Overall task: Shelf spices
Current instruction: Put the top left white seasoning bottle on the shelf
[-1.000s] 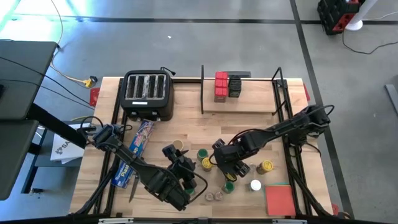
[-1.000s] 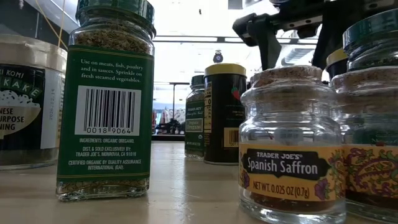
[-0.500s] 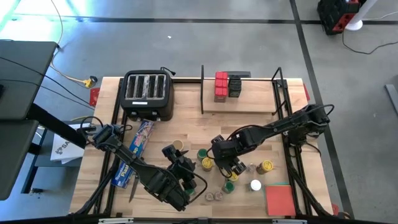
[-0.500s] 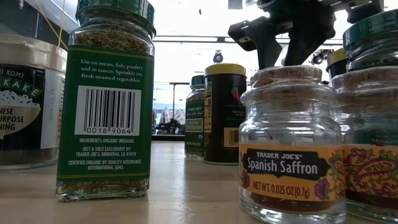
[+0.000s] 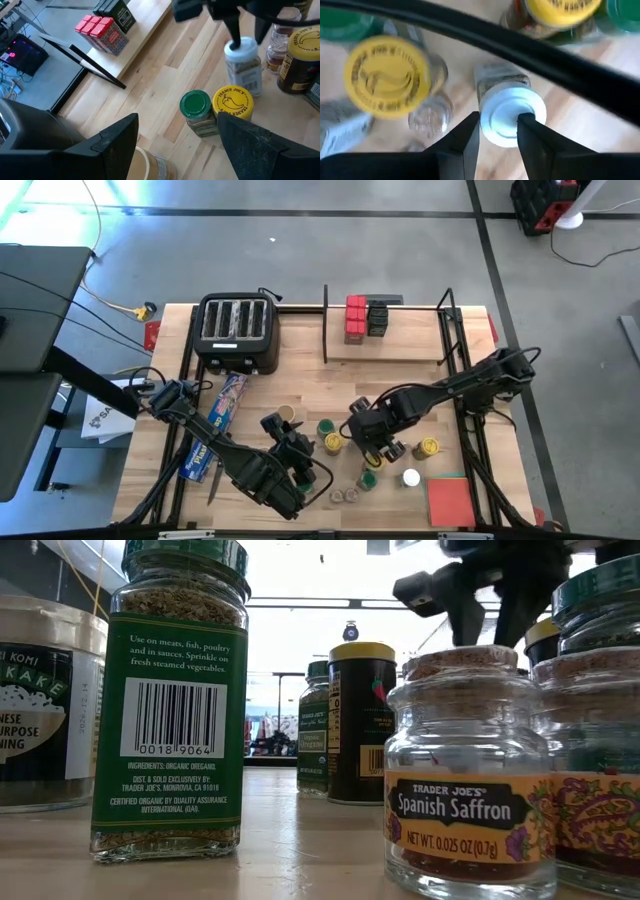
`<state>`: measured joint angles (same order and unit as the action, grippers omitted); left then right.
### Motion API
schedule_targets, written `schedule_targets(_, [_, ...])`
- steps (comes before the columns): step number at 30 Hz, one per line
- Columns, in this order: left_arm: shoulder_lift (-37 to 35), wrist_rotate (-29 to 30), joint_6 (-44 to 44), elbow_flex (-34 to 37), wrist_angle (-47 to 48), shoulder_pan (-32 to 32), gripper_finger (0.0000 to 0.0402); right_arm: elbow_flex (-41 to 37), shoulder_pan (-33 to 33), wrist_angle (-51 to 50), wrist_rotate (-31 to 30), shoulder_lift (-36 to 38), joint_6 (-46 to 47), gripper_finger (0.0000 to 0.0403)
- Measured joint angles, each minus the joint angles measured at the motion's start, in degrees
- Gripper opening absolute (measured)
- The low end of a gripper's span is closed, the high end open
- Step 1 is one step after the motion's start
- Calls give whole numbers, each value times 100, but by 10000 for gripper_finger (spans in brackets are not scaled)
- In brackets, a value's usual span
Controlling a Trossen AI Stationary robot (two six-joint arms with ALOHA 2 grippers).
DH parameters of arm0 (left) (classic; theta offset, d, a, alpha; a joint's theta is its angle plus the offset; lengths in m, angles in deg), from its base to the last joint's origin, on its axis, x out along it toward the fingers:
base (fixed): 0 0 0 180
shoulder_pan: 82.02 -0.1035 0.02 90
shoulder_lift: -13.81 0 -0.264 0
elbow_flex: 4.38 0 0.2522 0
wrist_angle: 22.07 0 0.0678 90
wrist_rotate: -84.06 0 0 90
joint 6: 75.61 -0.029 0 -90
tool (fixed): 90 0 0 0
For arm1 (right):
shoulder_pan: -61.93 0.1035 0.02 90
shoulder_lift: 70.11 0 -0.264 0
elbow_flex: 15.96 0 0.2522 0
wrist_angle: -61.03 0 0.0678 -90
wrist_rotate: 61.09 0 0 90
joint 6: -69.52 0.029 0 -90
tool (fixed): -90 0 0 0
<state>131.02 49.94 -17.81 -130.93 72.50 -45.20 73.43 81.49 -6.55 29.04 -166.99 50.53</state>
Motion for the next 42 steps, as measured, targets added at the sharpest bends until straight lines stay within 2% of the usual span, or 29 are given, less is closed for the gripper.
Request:
schedule_targets(6, [0,19,-2,0,-13,-2,268,0,144,-123,-523,360,229,117])
schedule_targets(16, [0,30,-4,0,-14,-2,268,5,347,612,-553,379,494,123])
schedule_targets(20, [0,30,-7,0,-13,0,268,11,287,908,-547,374,1375,154])
schedule_targets(29, [0,34,-4,0,-13,0,268,16,263,910,-622,334,2732,284])
schedule_targets(35, [0,38,0,0,-13,27,268,16,314,950,-1473,251,4445,297])
schedule_targets(40, [0,157,3,0,-10,79,268,16,584,1166,-2104,24,5358,297])
schedule_targets(42, [0,186,10,0,-12,107,268,16,653,1169,-2180,-136,5659,297])
